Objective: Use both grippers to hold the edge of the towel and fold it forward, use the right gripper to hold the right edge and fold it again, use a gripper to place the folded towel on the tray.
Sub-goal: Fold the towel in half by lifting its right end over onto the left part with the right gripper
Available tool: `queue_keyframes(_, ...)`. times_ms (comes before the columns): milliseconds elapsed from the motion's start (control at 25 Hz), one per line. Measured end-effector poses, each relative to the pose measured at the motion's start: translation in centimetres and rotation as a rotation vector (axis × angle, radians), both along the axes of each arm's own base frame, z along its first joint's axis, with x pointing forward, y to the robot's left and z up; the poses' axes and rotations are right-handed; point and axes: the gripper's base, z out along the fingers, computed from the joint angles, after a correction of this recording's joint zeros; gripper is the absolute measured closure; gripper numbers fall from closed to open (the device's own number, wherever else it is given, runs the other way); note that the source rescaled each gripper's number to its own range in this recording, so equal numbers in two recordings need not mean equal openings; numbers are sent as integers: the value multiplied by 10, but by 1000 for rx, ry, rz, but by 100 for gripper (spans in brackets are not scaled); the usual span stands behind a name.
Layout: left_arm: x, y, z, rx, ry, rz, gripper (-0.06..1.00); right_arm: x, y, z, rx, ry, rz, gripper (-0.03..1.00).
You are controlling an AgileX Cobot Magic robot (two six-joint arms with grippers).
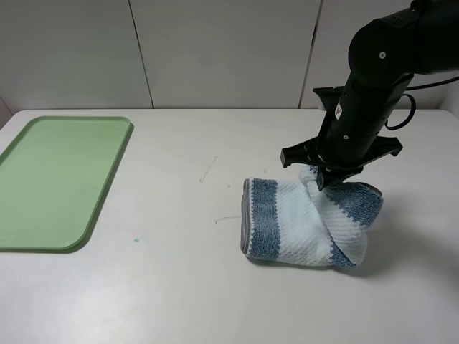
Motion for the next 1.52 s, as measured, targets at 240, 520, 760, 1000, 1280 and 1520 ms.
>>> queue_keyframes(240,0,0,0,0,0,0,-5,0,7,1,95,4,-64,37)
queue_keyframes(520,0,0,0,0,0,0,-5,1,15,2,173,-8,-21,-2)
queue_keyframes(760,0,0,0,0,0,0,-5,11,24,17,236,-62,-31,-3)
queue_keyframes(1000,0,0,0,0,0,0,-5,19,28,41,205,-70,45,-3)
queue_keyframes(1280,0,0,0,0,0,0,-5,7,5,54,-22,-10,123,-3)
queue_keyframes(1520,0,0,0,0,0,0,-5,5,-31,55,-226,68,81,-3)
